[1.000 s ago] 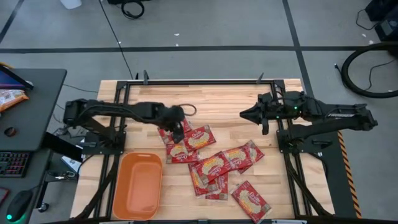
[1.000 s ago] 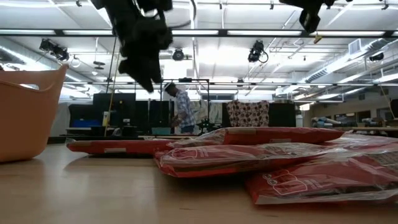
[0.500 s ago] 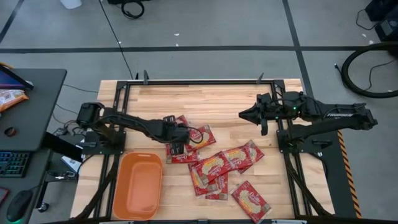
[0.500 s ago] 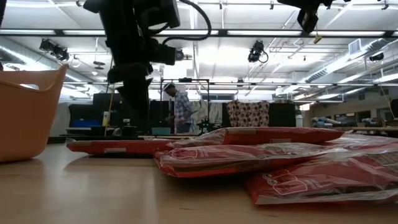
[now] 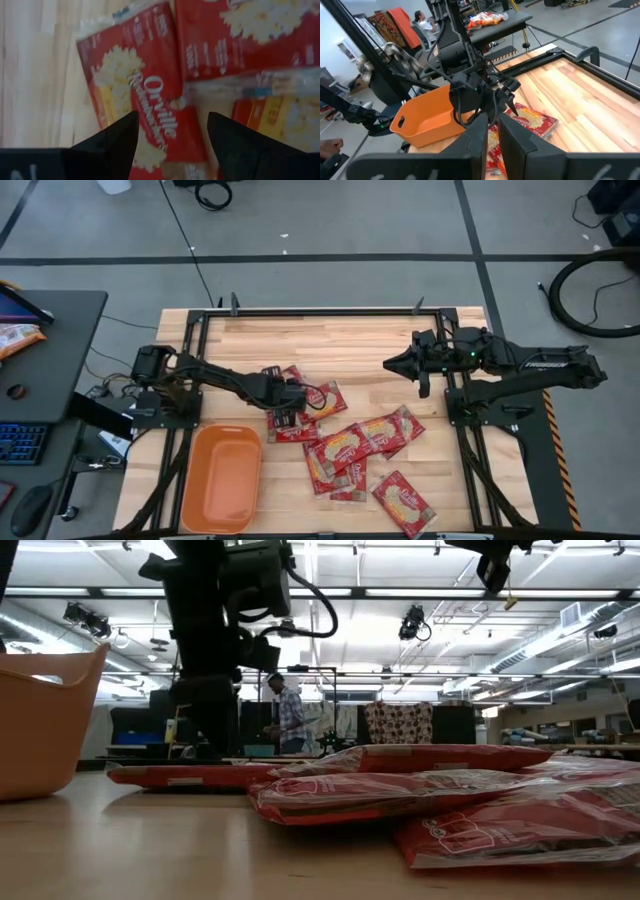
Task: Sort popcorn bags into baskets
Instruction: Put the red popcorn bag into the orange container
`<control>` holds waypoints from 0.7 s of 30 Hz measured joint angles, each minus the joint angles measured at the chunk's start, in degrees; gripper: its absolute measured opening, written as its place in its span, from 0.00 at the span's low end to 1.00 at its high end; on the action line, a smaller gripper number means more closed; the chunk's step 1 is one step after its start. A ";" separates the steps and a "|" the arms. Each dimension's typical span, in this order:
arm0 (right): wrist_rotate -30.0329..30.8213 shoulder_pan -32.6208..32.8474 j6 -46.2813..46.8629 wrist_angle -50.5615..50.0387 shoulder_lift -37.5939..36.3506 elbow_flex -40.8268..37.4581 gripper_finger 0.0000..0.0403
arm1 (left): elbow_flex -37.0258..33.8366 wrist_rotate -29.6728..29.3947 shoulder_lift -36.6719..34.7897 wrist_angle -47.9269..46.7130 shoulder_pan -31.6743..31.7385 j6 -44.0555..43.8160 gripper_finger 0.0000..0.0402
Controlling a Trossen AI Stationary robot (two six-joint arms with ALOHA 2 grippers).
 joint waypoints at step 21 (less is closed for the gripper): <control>-0.04 0.00 -0.39 3.41 0.58 0.00 0.12 | 0.21 3.50 6.04 -1.33 3.42 -4.03 0.27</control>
